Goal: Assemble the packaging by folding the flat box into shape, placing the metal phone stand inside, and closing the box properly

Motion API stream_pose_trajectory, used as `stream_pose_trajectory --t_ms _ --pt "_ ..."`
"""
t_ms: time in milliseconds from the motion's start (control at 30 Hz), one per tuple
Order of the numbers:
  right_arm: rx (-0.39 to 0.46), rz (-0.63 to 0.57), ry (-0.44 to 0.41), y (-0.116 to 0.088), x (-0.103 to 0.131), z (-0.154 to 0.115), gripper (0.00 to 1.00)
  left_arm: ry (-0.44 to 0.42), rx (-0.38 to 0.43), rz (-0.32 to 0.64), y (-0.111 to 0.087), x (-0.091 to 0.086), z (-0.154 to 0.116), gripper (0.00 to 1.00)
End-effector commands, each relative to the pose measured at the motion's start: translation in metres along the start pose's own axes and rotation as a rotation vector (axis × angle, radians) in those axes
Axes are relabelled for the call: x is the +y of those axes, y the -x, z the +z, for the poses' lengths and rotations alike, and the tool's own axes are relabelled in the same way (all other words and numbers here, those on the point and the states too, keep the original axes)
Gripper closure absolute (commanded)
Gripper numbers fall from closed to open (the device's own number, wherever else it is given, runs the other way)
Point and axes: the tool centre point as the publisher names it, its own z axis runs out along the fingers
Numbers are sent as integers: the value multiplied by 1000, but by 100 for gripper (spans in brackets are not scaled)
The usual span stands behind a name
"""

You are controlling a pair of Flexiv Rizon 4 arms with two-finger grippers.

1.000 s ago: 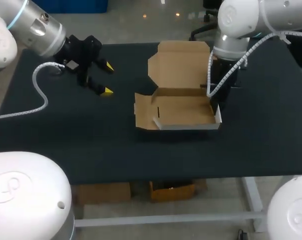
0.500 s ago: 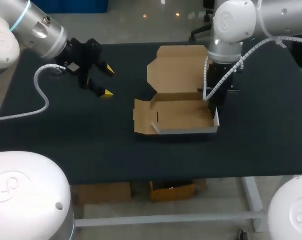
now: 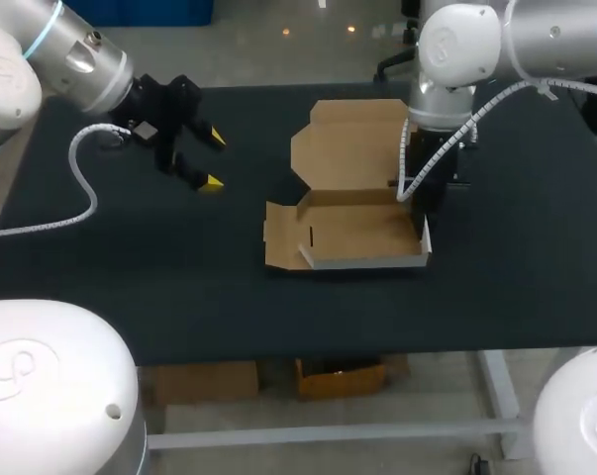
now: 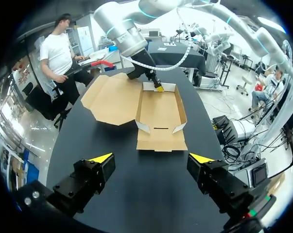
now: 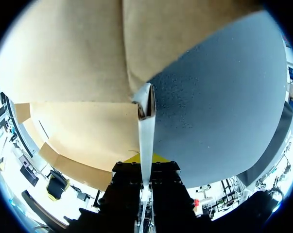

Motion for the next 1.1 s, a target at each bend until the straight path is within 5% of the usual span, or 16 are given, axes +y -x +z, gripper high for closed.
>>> stream_pose_trajectory --t_ms 33,1100 --pt "13 -8 -7 0 3 3 95 2 3 0 1 0 0 0" --pt "-19 4 39 -7 7 22 100 2 3 0 1 0 0 0"
